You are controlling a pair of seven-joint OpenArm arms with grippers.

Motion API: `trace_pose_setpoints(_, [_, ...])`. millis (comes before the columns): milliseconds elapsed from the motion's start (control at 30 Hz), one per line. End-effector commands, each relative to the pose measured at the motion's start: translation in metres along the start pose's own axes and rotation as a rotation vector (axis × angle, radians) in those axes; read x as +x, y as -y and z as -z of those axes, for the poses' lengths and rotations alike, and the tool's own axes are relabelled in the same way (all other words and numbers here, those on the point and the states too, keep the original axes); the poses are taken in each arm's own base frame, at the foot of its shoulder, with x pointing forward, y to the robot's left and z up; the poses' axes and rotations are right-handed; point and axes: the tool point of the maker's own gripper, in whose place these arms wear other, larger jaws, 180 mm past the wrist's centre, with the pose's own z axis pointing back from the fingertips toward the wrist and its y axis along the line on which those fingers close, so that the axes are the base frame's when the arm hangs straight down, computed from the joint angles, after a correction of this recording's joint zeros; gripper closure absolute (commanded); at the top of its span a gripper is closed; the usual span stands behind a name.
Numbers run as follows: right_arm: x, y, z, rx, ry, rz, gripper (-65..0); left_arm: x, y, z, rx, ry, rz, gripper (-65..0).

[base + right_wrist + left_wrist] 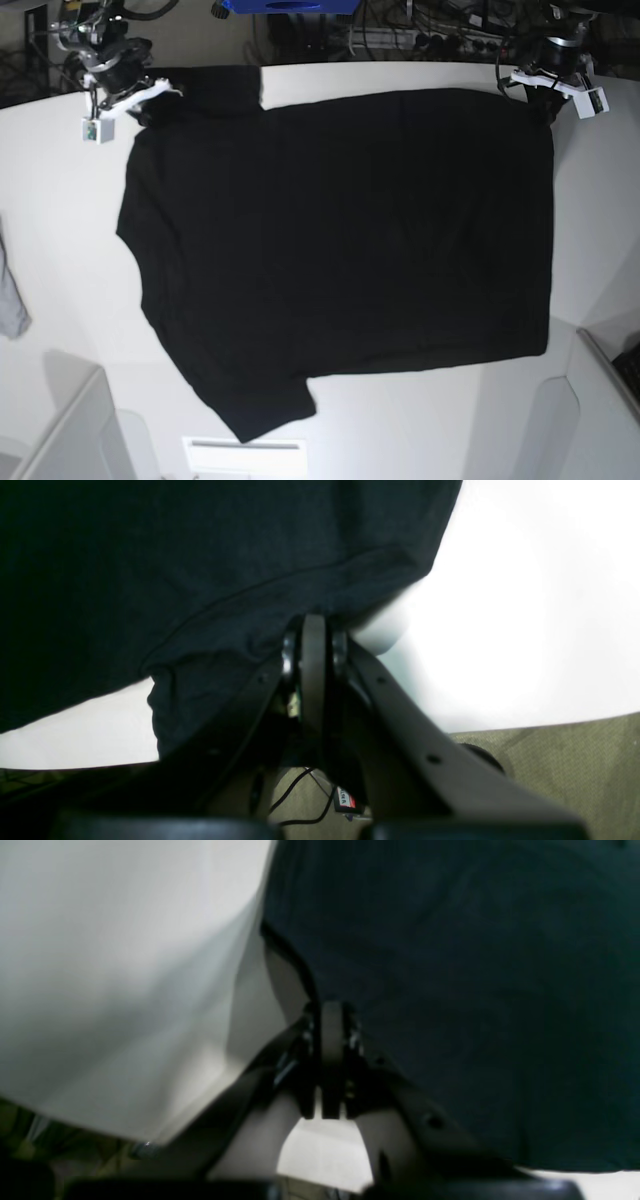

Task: Fold the T-shirt properly
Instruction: 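Lift the shoulder corners and pull them toward the hem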

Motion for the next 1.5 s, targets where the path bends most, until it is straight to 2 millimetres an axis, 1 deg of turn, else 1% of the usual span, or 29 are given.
trace_pose_setpoints(0, [0.011, -0.002, -0.003, 0.009, 0.039, -0.009, 0.0, 0.009, 0.000, -0.003, -0.007, 0.026, 0.012, 0.0])
trace_pose_setpoints(133, [0.023, -0.006, -0.001, 0.017, 0.069, -0.016, 0.0, 0.011, 0.002, -0.003, -0.012, 0.032, 0.009, 0.0])
trace_pose_setpoints(233, [0.039, -0.011, 0.002, 0.030, 0.110, -0.026, 0.0, 0.017, 0.005, 0.001, -0.020, 0.053, 0.002, 0.0])
trace_pose_setpoints(333, [0.050, -0.014, 0.004, 0.037, 0.132, -0.028, 0.0, 0.022, 0.008, 0.004, -0.026, 0.070, -0.003, 0.0])
trace_pose_setpoints(467, [0.060, -0.021, 0.010, 0.053, 0.115, -0.037, 0.0, 0.030, 0.012, 0.009, -0.036, 0.096, -0.010, 0.0])
trace_pose_setpoints(767, [0.089, -0.033, 0.020, 0.082, 0.131, -0.055, 0.0, 0.049, 0.022, 0.019, -0.058, 0.154, -0.028, 0.0])
trace_pose_setpoints(900, [0.101, -0.038, 0.023, 0.093, 0.144, -0.063, 0.0, 0.055, 0.029, 0.021, -0.095, 0.180, -0.124, 0.0])
trace_pose_setpoints(1067, [0.116, -0.033, 0.028, 0.030, 0.155, -0.117, 0.0, 0.061, 0.032, 0.023, -0.109, 0.197, -0.145, 0.0])
trace_pose_setpoints(1167, [0.127, -0.032, 0.030, 0.011, 0.175, -0.132, 0.0, 0.062, 0.028, 0.026, -0.086, 0.200, -0.163, 0.0])
trace_pose_setpoints(1267, [0.135, -0.032, 0.036, 0.011, 0.182, -0.130, 0.0, 0.061, 0.013, 0.028, -0.003, 0.196, -0.207, 0.0])
trace_pose_setpoints(1367, [0.140, -0.031, 0.044, 0.017, 0.179, -0.116, 0.0, 0.072, 0.015, 0.034, 0.000, 0.224, -0.226, 0.0])
trace_pose_setpoints(1433, [0.141, -0.030, 0.050, 0.021, 0.171, -0.107, 0.0, 0.072, 0.015, 0.037, 0.001, 0.226, -0.232, 0.0])
trace_pose_setpoints(1467, [0.142, -0.030, 0.053, 0.024, 0.167, -0.101, 0.0, 0.075, 0.016, 0.038, -0.001, 0.235, -0.234, 0.0])
